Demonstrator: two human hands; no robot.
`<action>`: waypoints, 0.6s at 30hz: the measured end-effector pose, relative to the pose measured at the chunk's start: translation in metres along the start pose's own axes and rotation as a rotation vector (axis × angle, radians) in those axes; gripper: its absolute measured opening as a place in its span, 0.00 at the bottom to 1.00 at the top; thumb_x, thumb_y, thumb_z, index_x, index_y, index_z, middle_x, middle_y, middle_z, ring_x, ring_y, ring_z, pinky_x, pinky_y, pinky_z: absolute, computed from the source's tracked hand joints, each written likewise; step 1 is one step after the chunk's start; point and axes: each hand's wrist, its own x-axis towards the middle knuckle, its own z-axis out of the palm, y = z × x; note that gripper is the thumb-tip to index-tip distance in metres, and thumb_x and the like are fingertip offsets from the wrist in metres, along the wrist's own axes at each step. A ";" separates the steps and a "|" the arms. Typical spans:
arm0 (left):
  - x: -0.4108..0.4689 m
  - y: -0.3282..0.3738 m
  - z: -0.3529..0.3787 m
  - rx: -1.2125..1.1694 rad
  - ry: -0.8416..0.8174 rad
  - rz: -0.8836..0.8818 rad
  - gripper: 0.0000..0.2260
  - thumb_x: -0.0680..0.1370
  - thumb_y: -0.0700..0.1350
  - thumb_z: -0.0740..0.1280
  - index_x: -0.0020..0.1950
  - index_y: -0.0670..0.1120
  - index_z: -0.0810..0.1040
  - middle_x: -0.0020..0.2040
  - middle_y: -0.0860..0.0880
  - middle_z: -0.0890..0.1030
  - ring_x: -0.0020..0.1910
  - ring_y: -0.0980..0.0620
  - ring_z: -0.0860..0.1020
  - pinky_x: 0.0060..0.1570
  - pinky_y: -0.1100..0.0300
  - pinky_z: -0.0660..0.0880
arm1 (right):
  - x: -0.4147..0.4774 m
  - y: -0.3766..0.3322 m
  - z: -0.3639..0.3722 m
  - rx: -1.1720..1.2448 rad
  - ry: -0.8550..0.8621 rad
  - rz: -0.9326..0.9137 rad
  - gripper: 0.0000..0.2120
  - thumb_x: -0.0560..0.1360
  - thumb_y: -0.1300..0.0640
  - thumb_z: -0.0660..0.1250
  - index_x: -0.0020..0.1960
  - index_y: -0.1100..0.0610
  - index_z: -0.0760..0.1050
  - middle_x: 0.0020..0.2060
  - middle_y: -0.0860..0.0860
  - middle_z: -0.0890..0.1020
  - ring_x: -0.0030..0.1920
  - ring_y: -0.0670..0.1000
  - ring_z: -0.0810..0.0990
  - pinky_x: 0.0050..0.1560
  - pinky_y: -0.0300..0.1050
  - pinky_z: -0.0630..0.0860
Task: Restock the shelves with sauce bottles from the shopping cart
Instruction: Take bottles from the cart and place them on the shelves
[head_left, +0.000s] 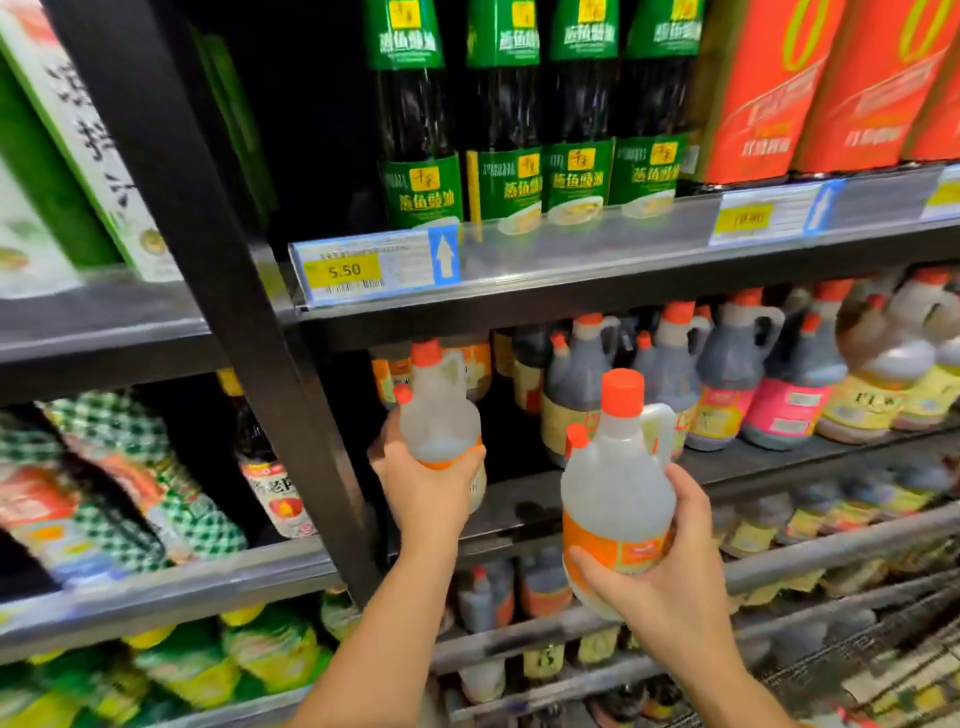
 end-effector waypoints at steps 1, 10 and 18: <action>0.003 0.000 0.002 0.015 0.019 -0.025 0.32 0.60 0.46 0.83 0.56 0.57 0.68 0.54 0.48 0.77 0.54 0.45 0.79 0.51 0.56 0.74 | 0.001 0.000 0.000 0.004 -0.010 0.010 0.49 0.55 0.55 0.84 0.67 0.37 0.59 0.51 0.19 0.69 0.51 0.26 0.73 0.39 0.28 0.74; 0.038 0.003 0.019 0.205 0.092 -0.020 0.38 0.69 0.46 0.78 0.74 0.44 0.63 0.66 0.50 0.70 0.61 0.57 0.67 0.56 0.77 0.59 | 0.008 0.005 0.005 0.095 -0.070 0.036 0.49 0.55 0.54 0.84 0.67 0.36 0.60 0.52 0.18 0.67 0.51 0.23 0.71 0.38 0.32 0.72; 0.071 -0.001 0.023 0.266 0.201 -0.170 0.47 0.65 0.50 0.80 0.77 0.58 0.56 0.73 0.49 0.69 0.71 0.41 0.66 0.65 0.42 0.67 | 0.006 0.015 0.007 0.181 -0.141 0.060 0.49 0.56 0.58 0.84 0.65 0.33 0.61 0.53 0.22 0.71 0.53 0.29 0.74 0.40 0.23 0.73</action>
